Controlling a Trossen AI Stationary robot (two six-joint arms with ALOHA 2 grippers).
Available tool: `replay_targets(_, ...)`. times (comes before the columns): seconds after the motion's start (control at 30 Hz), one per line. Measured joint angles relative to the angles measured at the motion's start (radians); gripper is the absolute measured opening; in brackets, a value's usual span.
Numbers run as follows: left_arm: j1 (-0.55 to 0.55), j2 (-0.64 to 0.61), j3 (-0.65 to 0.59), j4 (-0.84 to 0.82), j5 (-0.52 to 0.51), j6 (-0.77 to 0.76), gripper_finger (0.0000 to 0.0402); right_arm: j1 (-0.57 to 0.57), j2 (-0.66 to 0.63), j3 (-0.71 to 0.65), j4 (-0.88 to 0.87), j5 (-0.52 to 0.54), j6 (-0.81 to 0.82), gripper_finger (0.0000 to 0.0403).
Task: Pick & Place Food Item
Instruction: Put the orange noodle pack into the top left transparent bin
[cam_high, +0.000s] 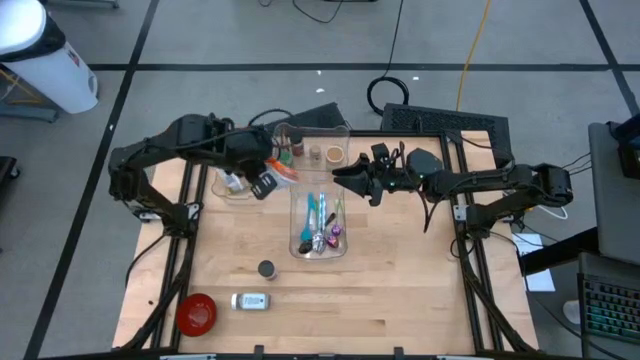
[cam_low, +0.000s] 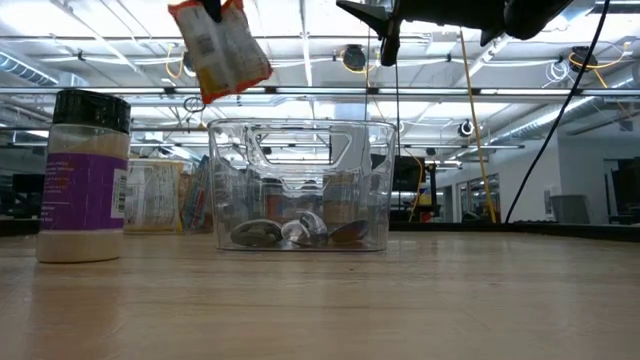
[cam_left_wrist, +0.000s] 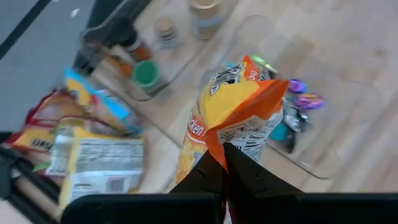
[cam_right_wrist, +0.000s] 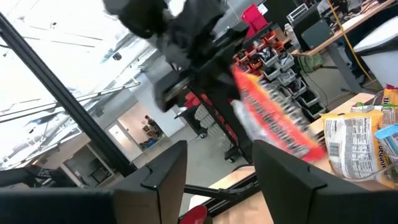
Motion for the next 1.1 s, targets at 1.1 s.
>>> replay_targets(1.1, 0.097, -0.141, -0.269, 0.923, 0.126, 0.216, 0.0001, 0.002, 0.000, 0.000, -0.058, 0.059, 0.017, 0.0169)
